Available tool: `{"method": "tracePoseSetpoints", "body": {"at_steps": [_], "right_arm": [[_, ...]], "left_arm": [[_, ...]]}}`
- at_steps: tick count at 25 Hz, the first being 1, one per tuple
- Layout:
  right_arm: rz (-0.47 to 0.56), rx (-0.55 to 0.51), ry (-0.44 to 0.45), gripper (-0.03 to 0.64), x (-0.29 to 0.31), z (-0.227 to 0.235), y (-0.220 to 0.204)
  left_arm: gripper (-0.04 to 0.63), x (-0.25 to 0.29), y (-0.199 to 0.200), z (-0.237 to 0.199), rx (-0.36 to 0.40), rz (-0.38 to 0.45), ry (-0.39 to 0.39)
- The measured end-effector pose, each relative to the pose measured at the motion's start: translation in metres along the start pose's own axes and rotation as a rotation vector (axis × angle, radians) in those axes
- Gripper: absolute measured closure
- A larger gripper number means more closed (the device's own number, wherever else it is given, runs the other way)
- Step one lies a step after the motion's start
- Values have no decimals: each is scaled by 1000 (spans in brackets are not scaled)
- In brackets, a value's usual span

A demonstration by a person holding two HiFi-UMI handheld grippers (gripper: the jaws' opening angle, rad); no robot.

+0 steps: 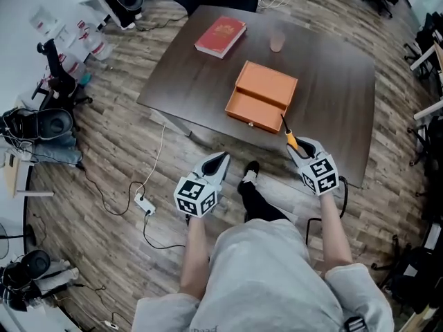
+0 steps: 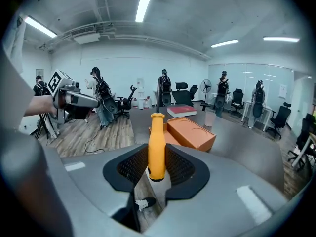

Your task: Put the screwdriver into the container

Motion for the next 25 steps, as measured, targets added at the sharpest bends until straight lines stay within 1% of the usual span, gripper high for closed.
{"method": "tracePoseSetpoints", "body": {"at_steps": [5,12,20,25], "right_arm": [[-31,-46,16,509,38,20,29],[-97,-51,72,509,84,48,54],[-187,-93,132,508,135,58,65],[-223,-133,143,508,158,62,74]], "left_arm": [[541,27,28,-32,21,-16,-9],[541,64,63,-70,21,-47,-27],[541,95,79,-96,-1,-87,-47],[541,113,85,-112,4,-109,-64]]}}
Point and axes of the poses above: the fingertips, and each gripper's own axes: x forward along the fingers, z to its right, y out of its top, the point moved 4 cm from there along -x, backward along the fingers, and after that the axes turned 13 degrees about -z, right-handed, at the moved point
